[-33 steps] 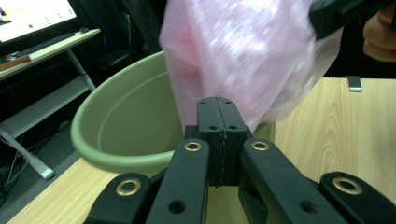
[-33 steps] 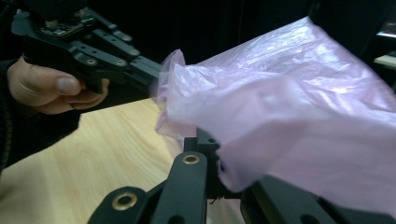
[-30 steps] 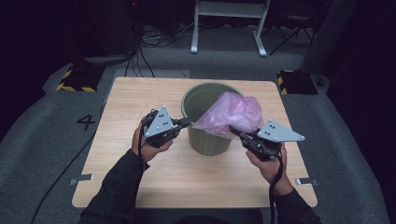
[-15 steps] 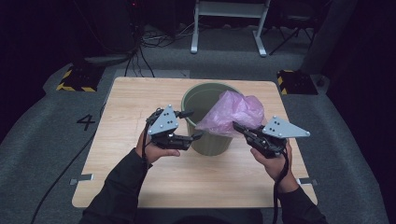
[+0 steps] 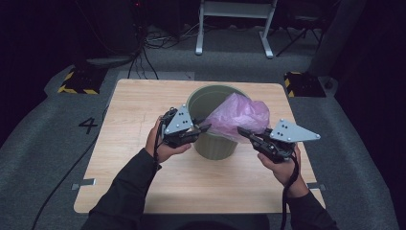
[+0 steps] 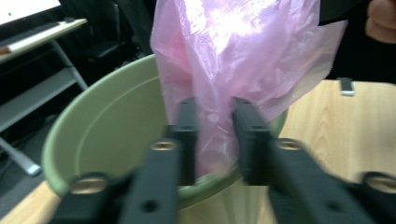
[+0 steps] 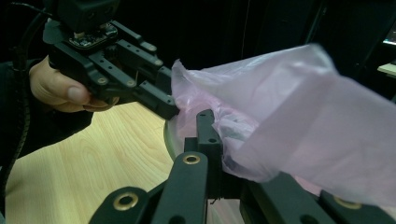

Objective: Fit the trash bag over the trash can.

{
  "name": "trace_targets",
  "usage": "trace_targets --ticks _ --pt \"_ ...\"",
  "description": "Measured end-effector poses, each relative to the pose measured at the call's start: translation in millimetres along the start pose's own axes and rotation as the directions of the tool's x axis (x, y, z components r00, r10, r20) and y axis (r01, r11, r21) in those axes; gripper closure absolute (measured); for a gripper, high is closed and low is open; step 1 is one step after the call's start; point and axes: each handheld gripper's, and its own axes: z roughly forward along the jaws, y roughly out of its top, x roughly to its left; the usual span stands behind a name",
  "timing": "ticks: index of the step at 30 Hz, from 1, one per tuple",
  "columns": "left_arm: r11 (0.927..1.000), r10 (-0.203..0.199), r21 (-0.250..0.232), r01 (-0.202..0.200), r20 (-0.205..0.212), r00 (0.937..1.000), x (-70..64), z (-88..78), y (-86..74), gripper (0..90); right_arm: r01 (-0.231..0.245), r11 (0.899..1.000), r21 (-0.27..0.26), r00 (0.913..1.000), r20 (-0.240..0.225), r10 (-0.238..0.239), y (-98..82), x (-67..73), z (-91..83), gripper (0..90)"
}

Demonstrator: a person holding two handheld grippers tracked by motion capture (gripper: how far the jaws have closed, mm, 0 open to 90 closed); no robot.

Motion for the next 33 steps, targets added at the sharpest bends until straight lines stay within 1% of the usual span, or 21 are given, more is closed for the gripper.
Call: trace_targets --ticks 1,4,6,8,9,11,12,16,17,20,22,23,24,25,26,27,28,29,30,32,33 --pt "1.0000 0.000 0.000 0.000 0.000 1.0000 0.0 0.0 0.0 85.5 0.000 1.000 0.000 1.0000 0.000 0.000 0.0 0.0 0.0 89.8" --pt "0.9999 0.004 -0.012 -0.004 -0.023 0.9997 2.9 -6.0 -1.0 89.3 -0.003 1.000 0.003 1.0000 0.006 0.002 -0.6 -1.3 -0.7 89.8" --pt "0.9998 -0.014 -0.013 0.014 -0.015 0.9998 7.8 -10.4 -3.6 90.0 -0.003 1.000 0.008 0.9998 0.019 0.003 -1.7 -2.8 -1.6 89.8" --pt "0.9988 -0.047 -0.014 0.047 0.009 0.9989 15.0 -17.6 -10.6 90.0 -0.030 0.999 0.015 0.9990 0.034 0.029 -5.6 -9.7 -6.2 89.8" --pt "0.9988 -0.047 -0.014 0.047 0.009 0.9989 15.0 -17.6 -10.6 90.0 -0.030 0.999 0.015 0.9990 0.034 0.029 -5.6 -9.7 -6.2 89.8" --pt "0.9972 -0.073 -0.014 0.073 0.000 0.9973 20.9 -24.2 -16.7 90.0 -0.051 0.999 0.015 0.9976 0.047 0.051 -8.7 -15.7 -10.1 89.8" --pt "0.9956 -0.093 -0.012 0.093 0.000 0.9957 26.2 -31.4 -22.5 90.0 -0.086 0.996 0.017 0.9942 0.067 0.084 -13.0 -23.9 -15.9 89.9" --pt "0.9938 -0.111 -0.010 0.111 -0.004 0.9938 31.5 -40.9 -29.9 90.0 -0.120 0.993 0.014 0.9881 0.099 0.118 -17.9 -34.8 -23.3 89.9" --pt "0.9931 -0.116 -0.016 0.116 0.029 0.9929 32.8 -43.5 -32.1 90.0 -0.133 0.991 0.014 0.9855 0.108 0.130 -19.6 -38.8 -25.7 89.8" --pt "0.9951 -0.099 0.002 0.099 0.047 0.9940 29.3 -44.3 -32.3 90.0 -0.158 0.986 0.044 0.9814 0.118 0.152 -27.0 -47.8 -22.3 89.8" --pt "0.9931 -0.111 -0.028 0.114 0.079 0.9907 29.8 -45.6 -34.0 89.9 -0.169 0.985 0.044 0.9797 0.117 0.163 -28.2 -49.3 -21.9 89.8" --pt "0.9936 -0.105 -0.035 0.108 0.076 0.9916 28.9 -45.9 -34.4 86.2 -0.176 0.984 0.041 0.9785 0.117 0.170 -29.3 -51.3 -21.9 89.9" --pt "0.9940 -0.103 -0.033 0.105 0.036 0.9940 26.9 -45.6 -34.0 74.0 -0.182 0.983 0.035 0.9766 0.123 0.177 -29.9 -52.5 -22.0 89.9" --pt "0.9928 -0.116 -0.033 0.115 -0.008 0.9933 25.5 -45.2 -33.1 58.7 -0.186 0.982 0.032 0.9755 0.125 0.181 -29.9 -53.4 -21.9 89.9" --pt "0.9895 -0.139 -0.043 0.138 -0.021 0.9900 22.6 -46.2 -31.8 35.5 -0.186 0.982 0.020 0.9749 0.128 0.182 -28.1 -54.5 -21.9 89.9" --pt "0.9895 -0.139 -0.043 0.138 -0.021 0.9900 22.6 -46.2 -31.8 27.0 -0.186 0.982 0.020 0.9749 0.128 0.182 -28.1 -54.5 -21.9 89.9" --pt "0.9882 -0.140 -0.061 0.141 0.013 0.9900 20.2 -47.8 -31.7 24.2 -0.179 0.984 0.016 0.9745 0.141 0.175 -25.4 -54.1 -21.7 89.8" --pt "0.9882 -0.140 -0.061 0.141 0.013 0.9900 20.2 -47.8 -31.7 26.0 -0.179 0.984 0.016 0.9745 0.141 0.175 -25.4 -54.1 -21.7 89.8" --pt "0.9933 -0.110 -0.036 0.110 0.002 0.9940 16.2 -44.8 -30.5 32.5 -0.177 0.984 0.006 0.9740 0.145 0.174 -22.7 -54.5 -21.8 89.4" --pt "0.9941 -0.104 -0.033 0.104 -0.003 0.9946 15.6 -41.3 -29.3 45.3 -0.171 0.985 0.006 0.9753 0.143 0.169 -21.0 -54.5 -20.1 88.1" --pt "0.9941 -0.104 -0.033 0.104 -0.003 0.9946 15.6 -41.3 -29.3 48.0 -0.159 0.987 0.009 0.9799 0.123 0.157 -20.4 -53.6 -18.6 86.5"
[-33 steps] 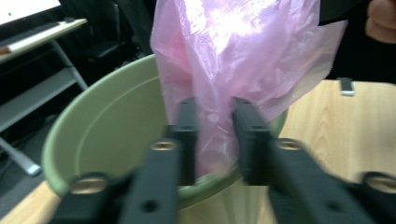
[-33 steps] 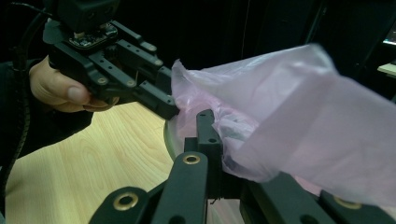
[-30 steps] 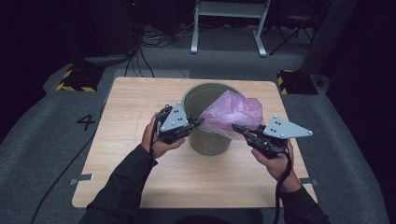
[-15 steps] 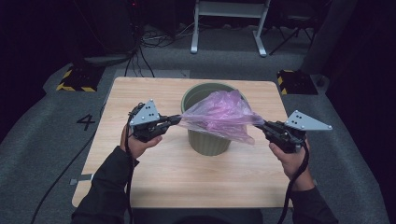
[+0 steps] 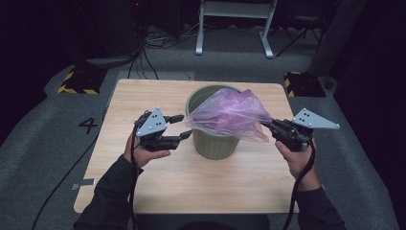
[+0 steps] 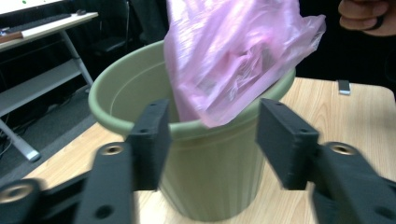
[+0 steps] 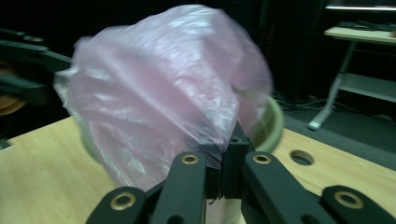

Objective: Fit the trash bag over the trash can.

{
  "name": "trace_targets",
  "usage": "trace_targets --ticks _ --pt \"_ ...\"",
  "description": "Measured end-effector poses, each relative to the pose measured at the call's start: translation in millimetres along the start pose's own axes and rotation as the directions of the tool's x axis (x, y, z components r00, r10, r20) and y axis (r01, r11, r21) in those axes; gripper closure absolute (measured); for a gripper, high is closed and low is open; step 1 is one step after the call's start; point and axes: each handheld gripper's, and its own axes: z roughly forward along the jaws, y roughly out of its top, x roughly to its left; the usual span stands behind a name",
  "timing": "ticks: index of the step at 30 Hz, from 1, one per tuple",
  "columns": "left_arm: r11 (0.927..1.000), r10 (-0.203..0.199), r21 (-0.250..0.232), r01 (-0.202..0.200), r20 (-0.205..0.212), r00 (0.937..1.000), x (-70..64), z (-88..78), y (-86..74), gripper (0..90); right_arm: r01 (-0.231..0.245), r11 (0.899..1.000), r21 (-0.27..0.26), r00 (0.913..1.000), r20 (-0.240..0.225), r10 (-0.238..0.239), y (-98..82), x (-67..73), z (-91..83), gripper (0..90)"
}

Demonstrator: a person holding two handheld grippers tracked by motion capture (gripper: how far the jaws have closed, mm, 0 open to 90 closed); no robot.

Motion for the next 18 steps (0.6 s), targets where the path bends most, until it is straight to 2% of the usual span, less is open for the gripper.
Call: trace_targets --ticks 1,2,4,6,8,9,10,11,12,13,14,16,17,18 --pt "0.9996 -0.025 -0.014 0.026 0.008 0.9996 1.6 5.5 1.2 52.5 0.017 1.000 0.003 0.9998 -0.011 -0.017 0.5 2.5 1.5 85.0" --pt "0.9996 -0.025 -0.014 0.026 0.008 0.9996 1.6 5.5 1.2 53.9 0.017 1.000 0.003 0.9998 -0.011 -0.017 0.5 2.5 1.5 85.0" --pt "0.9992 -0.040 -0.009 0.040 0.017 0.9991 3.0 10.1 2.5 53.9 0.049 0.999 0.002 0.9978 -0.044 -0.049 0.8 7.4 2.9 84.2" --pt "0.9982 -0.056 -0.017 0.057 0.031 0.9979 4.1 13.4 3.7 54.0 0.083 0.996 0.014 0.9955 -0.045 -0.083 1.7 12.7 4.6 83.0" --pt "0.9974 -0.068 -0.021 0.068 0.034 0.9971 4.9 15.8 5.5 59.1 0.112 0.994 0.017 0.9911 -0.075 -0.110 2.9 15.5 6.2 75.7" --pt "0.9977 -0.064 -0.024 0.064 0.018 0.9978 5.2 17.8 6.9 71.4 0.137 0.990 0.044 0.9882 -0.076 -0.133 4.1 18.2 9.1 60.3" --pt "0.9977 -0.064 -0.024 0.064 0.018 0.9978 5.2 17.8 6.9 76.8 0.137 0.990 0.044 0.9882 -0.076 -0.133 4.1 18.2 9.1 60.3" --pt "0.9977 -0.057 -0.035 0.058 0.007 0.9983 6.7 18.6 7.3 82.6 0.148 0.987 0.060 0.9860 -0.087 -0.143 4.4 20.5 12.2 52.0" --pt "0.9977 -0.057 -0.035 0.058 0.007 0.9983 6.7 18.6 7.3 88.2 0.148 0.987 0.060 0.9860 -0.087 -0.143 4.4 20.5 12.2 52.0" --pt "0.9966 -0.069 -0.045 0.070 0.016 0.9975 9.0 18.7 7.3 89.8 0.156 0.983 0.100 0.9841 -0.100 -0.147 3.6 23.1 16.4 42.8" --pt "0.9966 -0.069 -0.045 0.070 0.016 0.9975 9.0 18.7 7.3 89.9 0.156 0.983 0.100 0.9841 -0.100 -0.147 3.6 23.1 16.4 42.8" --pt "0.9969 -0.064 -0.045 0.065 0.023 0.9977 9.7 18.6 7.1 90.0 0.182 0.972 0.147 0.9805 -0.101 -0.168 2.3 26.1 22.2 40.0" --pt "0.9971 -0.057 -0.049 0.059 0.041 0.9975 9.1 17.3 7.1 90.0 0.178 0.969 0.172 0.9820 -0.095 -0.163 1.3 26.9 28.0 38.3" --pt "0.9971 -0.057 -0.049 0.059 0.041 0.9975 9.1 17.3 7.1 90.0 0.178 0.969 0.172 0.9820 -0.095 -0.163 1.3 26.9 28.0 38.3"
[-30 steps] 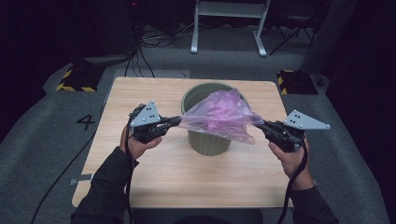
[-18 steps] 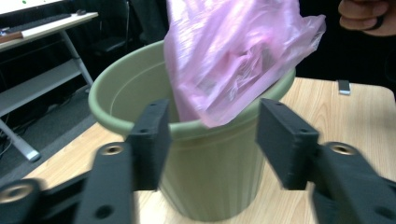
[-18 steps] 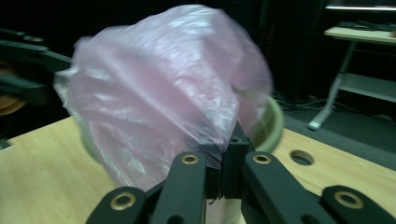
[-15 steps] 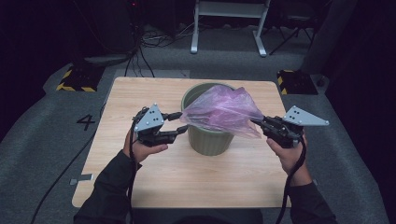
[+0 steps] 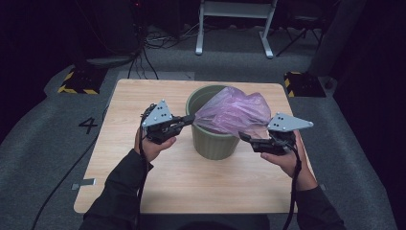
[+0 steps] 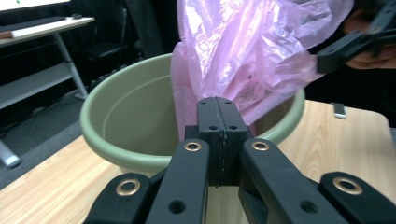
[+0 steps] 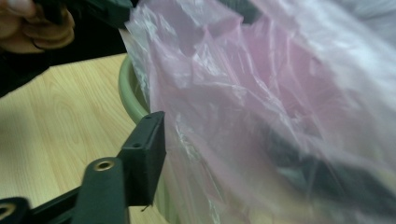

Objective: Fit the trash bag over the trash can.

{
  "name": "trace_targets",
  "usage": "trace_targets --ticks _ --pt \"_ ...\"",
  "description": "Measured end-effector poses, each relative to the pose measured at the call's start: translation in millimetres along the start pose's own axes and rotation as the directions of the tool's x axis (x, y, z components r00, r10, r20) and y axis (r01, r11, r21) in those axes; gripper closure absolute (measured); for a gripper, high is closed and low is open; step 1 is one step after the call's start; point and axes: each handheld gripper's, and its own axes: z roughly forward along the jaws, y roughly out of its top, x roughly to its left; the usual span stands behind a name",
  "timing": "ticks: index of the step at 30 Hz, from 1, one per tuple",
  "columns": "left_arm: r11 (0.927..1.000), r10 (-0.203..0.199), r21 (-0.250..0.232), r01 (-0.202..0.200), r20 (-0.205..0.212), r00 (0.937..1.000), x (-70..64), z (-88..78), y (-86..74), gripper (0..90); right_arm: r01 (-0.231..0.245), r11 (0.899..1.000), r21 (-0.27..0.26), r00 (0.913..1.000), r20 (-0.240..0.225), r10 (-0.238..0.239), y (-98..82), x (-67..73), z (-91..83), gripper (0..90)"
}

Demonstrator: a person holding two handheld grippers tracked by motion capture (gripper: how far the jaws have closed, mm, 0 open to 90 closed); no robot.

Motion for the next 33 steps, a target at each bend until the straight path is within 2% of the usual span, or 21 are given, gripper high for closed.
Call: trace_targets --ticks 3,4,5,6,7,8,9,11,13,15,17,18,20,21,22,24,26,27,28,30,33 --pt "0.9999 0.008 -0.011 -0.008 0.005 1.0000 -1.5 -4.7 1.0 90.0 -0.011 1.000 0.019 0.9997 0.024 0.010 0.6 -1.3 7.0 41.2" --pt "0.9999 0.006 -0.016 -0.006 0.007 1.0000 -1.5 -6.0 1.2 90.0 -0.008 1.000 0.025 0.9998 0.021 0.008 0.9 -1.9 9.1 46.8" --pt "0.9998 0.003 -0.021 -0.003 0.008 1.0000 -0.7 -9.1 1.3 90.0 0.003 1.000 0.021 0.9998 0.019 -0.003 1.7 -2.1 9.4 63.9" --pt "0.9998 0.003 -0.021 -0.003 0.008 1.0000 -0.7 -9.1 1.3 90.0 0.003 1.000 0.021 0.9998 0.019 -0.003 1.7 -2.1 9.4 63.9" --pt "0.9998 0.003 -0.019 -0.003 0.003 1.0000 -0.2 -10.4 1.1 90.0 0.013 0.999 0.032 0.9997 0.021 -0.013 2.5 -2.0 9.5 77.1" --pt "0.9998 0.002 -0.017 -0.002 -0.002 1.0000 0.4 -12.0 0.9 90.0 0.013 0.999 0.032 0.9997 0.021 -0.013 2.5 -2.0 9.5 77.1" --pt "0.9998 0.003 -0.017 -0.003 -0.004 1.0000 1.4 -13.7 0.5 90.0 0.019 0.999 0.030 0.9997 0.017 -0.019 2.6 -1.7 8.1 86.6" --pt "0.9999 0.004 -0.014 -0.004 -0.018 0.9998 4.0 -18.3 -0.3 90.0 0.010 1.000 0.018 0.9997 0.020 -0.010 2.6 -3.6 5.1 89.9" --pt "0.9998 -0.006 -0.020 0.005 -0.027 0.9996 7.1 -22.8 -1.4 90.0 0.006 1.000 0.012 0.9998 0.020 -0.006 2.5 -4.8 3.9 89.9" --pt "0.9998 -0.010 -0.016 0.009 -0.037 0.9993 10.2 -27.0 -2.4 90.0 -0.021 1.000 -0.007 0.9997 0.009 0.021 1.9 -9.0 -1.1 89.9" --pt "0.9995 -0.026 -0.019 0.025 -0.037 0.9990 15.5 -33.4 -4.4 90.0 -0.060 0.998 -0.028 0.9979 0.021 0.060 -0.8 -16.5 -10.1 90.0" --pt "0.9995 -0.026 -0.019 0.025 -0.037 0.9990 15.5 -33.4 -4.4 90.0 -0.060 0.998 -0.028 0.9979 0.021 0.060 -0.8 -16.5 -10.1 90.0" --pt "0.9995 -0.032 -0.011 0.031 -0.040 0.9987 19.1 -37.3 -5.6 90.0 -0.091 0.995 -0.036 0.9952 0.034 0.092 -3.5 -21.1 -14.0 90.0" --pt "0.9992 -0.037 -0.013 0.036 -0.044 0.9984 20.8 -39.6 -6.3 90.0 -0.143 0.989 -0.047 0.9895 0.013 0.144 -8.3 -28.0 -18.2 90.0" --pt "0.9990 -0.042 -0.014 0.041 -0.039 0.9984 22.6 -41.7 -7.4 90.0 -0.143 0.989 -0.047 0.9895 0.013 0.144 -8.3 -28.0 -18.2 90.0" --pt "0.9989 -0.045 -0.010 0.045 -0.054 0.9975 26.1 -46.9 -9.8 90.0 -0.182 0.982 -0.058 0.9829 0.017 0.183 -14.1 -34.8 -22.2 90.0" --pt "0.9982 -0.058 -0.014 0.057 -0.063 0.9963 29.8 -51.9 -13.3 90.0 -0.230 0.970 -0.080 0.9724 0.022 0.232 -21.3 -43.4 -27.0 90.0" --pt "0.9975 -0.070 -0.014 0.069 -0.072 0.9950 33.4 -56.2 -16.5 90.0 -0.255 0.963 -0.089 0.9649 0.040 0.260 -26.2 -48.9 -30.0 90.0" --pt "0.9975 -0.070 -0.014 0.069 -0.072 0.9950 33.4 -56.2 -16.5 90.0 -0.255 0.963 -0.089 0.9649 0.040 0.260 -26.2 -48.9 -30.0 90.0" --pt "0.9971 -0.076 -0.013 0.075 -0.071 0.9945 35.3 -59.3 -19.2 90.0 -0.291 0.951 -0.103 0.9549 0.030 0.295 -31.2 -54.3 -32.6 90.0" --pt "0.9974 -0.073 -0.010 0.072 -0.070 0.9949 34.2 -60.9 -21.8 90.0 -0.304 0.947 -0.104 0.9507 0.032 0.309 -36.8 -56.5 -33.3 89.9"
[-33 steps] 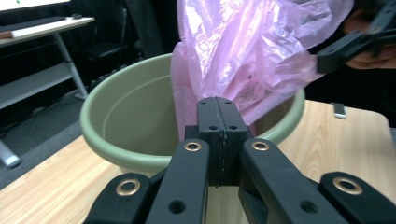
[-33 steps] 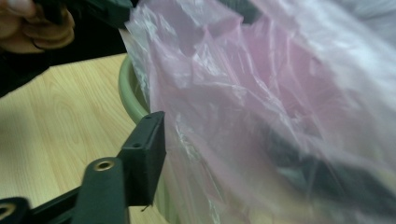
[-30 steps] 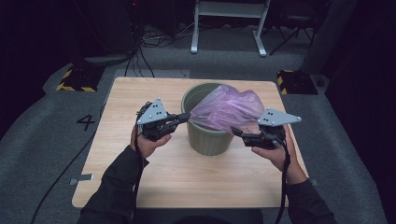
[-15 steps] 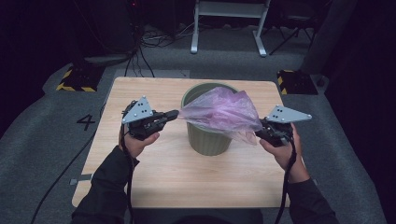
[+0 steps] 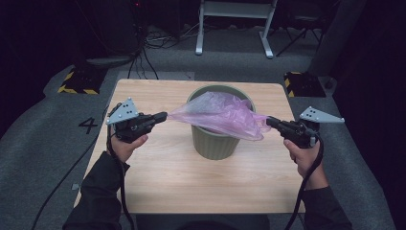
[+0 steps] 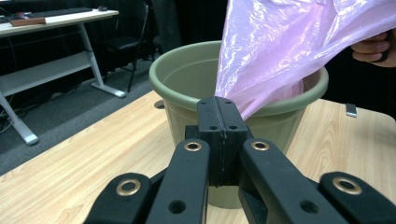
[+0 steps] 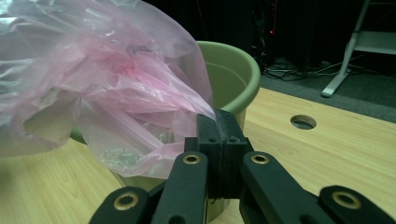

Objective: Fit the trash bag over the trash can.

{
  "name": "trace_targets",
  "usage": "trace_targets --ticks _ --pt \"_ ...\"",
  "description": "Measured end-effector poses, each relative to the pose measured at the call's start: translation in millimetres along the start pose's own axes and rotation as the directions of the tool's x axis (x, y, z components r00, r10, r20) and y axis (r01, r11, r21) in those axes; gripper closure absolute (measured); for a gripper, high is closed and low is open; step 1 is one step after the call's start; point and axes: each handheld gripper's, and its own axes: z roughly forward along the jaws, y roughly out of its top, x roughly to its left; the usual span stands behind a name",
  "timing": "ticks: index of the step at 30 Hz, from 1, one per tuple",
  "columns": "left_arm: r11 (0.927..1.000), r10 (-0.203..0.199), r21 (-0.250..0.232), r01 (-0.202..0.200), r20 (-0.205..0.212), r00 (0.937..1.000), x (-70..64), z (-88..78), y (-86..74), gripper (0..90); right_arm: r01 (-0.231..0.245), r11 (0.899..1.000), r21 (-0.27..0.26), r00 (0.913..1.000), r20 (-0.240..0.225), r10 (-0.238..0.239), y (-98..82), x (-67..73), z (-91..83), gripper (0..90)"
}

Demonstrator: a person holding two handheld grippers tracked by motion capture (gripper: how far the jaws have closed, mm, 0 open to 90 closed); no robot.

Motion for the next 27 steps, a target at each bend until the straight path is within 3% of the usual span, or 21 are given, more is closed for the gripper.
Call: trace_targets --ticks 2,4,7,9,11,13,15,16,17,18,19,21,22,24,25,26,27 --pt "0.9993 0.033 0.016 -0.033 -0.018 0.9993 -4.7 1.7 -1.2 90.0 0.031 0.999 0.009 0.9994 0.017 -0.031 -2.2 2.7 1.4 89.8" --pt "0.9997 0.026 0.004 -0.026 -0.012 0.9996 -10.1 2.5 0.2 63.2 0.085 0.996 0.020 0.9961 0.025 -0.085 -2.9 9.9 2.1 89.8" --pt "0.9987 0.049 0.016 -0.049 -0.019 0.9986 -26.6 4.9 7.5 30.1 0.120 0.992 0.027 0.9925 0.020 -0.121 -1.1 18.9 3.2 89.7" --pt "0.9963 0.085 0.015 -0.084 -0.023 0.9962 -38.9 7.2 13.0 22.7 0.141 0.989 0.033 0.9899 0.014 -0.141 1.0 22.8 4.8 89.2" --pt "0.9959 0.090 0.004 -0.090 -0.016 0.9958 -46.2 9.2 17.8 20.1 0.148 0.988 0.038 0.9888 0.011 -0.149 2.6 25.3 6.2 83.3" --pt "0.9956 0.093 -0.005 -0.094 -0.047 0.9945 -52.8 10.5 20.5 20.1 0.156 0.987 0.037 0.9876 0.011 -0.156 2.6 26.0 6.4 83.1" --pt "0.9958 0.087 -0.024 -0.088 -0.050 0.9950 -54.2 9.3 20.8 20.3 0.160 0.986 0.038 0.9871 0.006 -0.160 2.0 27.9 5.9 82.3" --pt "0.9963 0.080 -0.027 -0.082 -0.059 0.9951 -53.3 9.2 20.5 21.7 0.174 0.984 0.039 0.9848 0.000 -0.174 2.0 29.0 5.3 71.7" --pt "0.9967 0.078 -0.017 -0.080 -0.071 0.9944 -51.7 9.2 19.8 21.7 0.174 0.984 0.039 0.9848 0.000 -0.174 2.0 29.0 5.3 71.7" --pt "0.9978 0.064 -0.014 -0.066 -0.096 0.9933 -47.8 10.4 17.1 28.8 0.190 0.981 0.049 0.9815 0.012 -0.191 3.1 30.9 4.7 53.5" --pt "0.9978 0.064 -0.014 -0.066 -0.096 0.9933 -47.8 10.4 17.1 34.5 0.190 0.981 0.049 0.9815 0.012 -0.191 3.1 30.9 4.7 53.5" --pt "0.9990 0.035 -0.023 -0.037 -0.092 0.9952 -44.0 10.2 15.2 36.8 0.209 0.977 0.034 0.9779 0.001 -0.209 3.3 34.0 0.5 40.0" --pt "0.9990 0.034 -0.024 -0.036 -0.094 0.9950 -43.3 10.0 14.6 37.5 0.228 0.973 0.025 0.9736 -0.010 -0.228 2.6 36.9 -2.8 36.4" --pt "0.9985 0.041 -0.034 -0.044 -0.081 0.9959 -43.6 9.1 13.8 53.5 0.261 0.965 0.021 0.9650 -0.037 -0.260 -1.1 45.1 -10.8 33.8" --pt "0.9979 0.054 -0.030 -0.057 -0.092 0.9943 -44.7 8.5 13.9 53.5 0.261 0.965 0.021 0.9650 -0.037 -0.260 -1.1 45.1 -10.8 33.8" --pt "0.9969 0.070 -0.030 -0.073 -0.085 0.9939 -45.6 7.6 13.9 69.4 0.268 0.963 0.012 0.9615 -0.064 -0.267 -3.6 49.8 -14.1 34.1" --pt "0.9960 0.081 -0.033 -0.083 -0.073 0.9940 -46.7 6.5 13.8 69.4 0.268 0.963 0.012 0.9615 -0.064 -0.267 -3.6 49.8 -14.1 34.1"
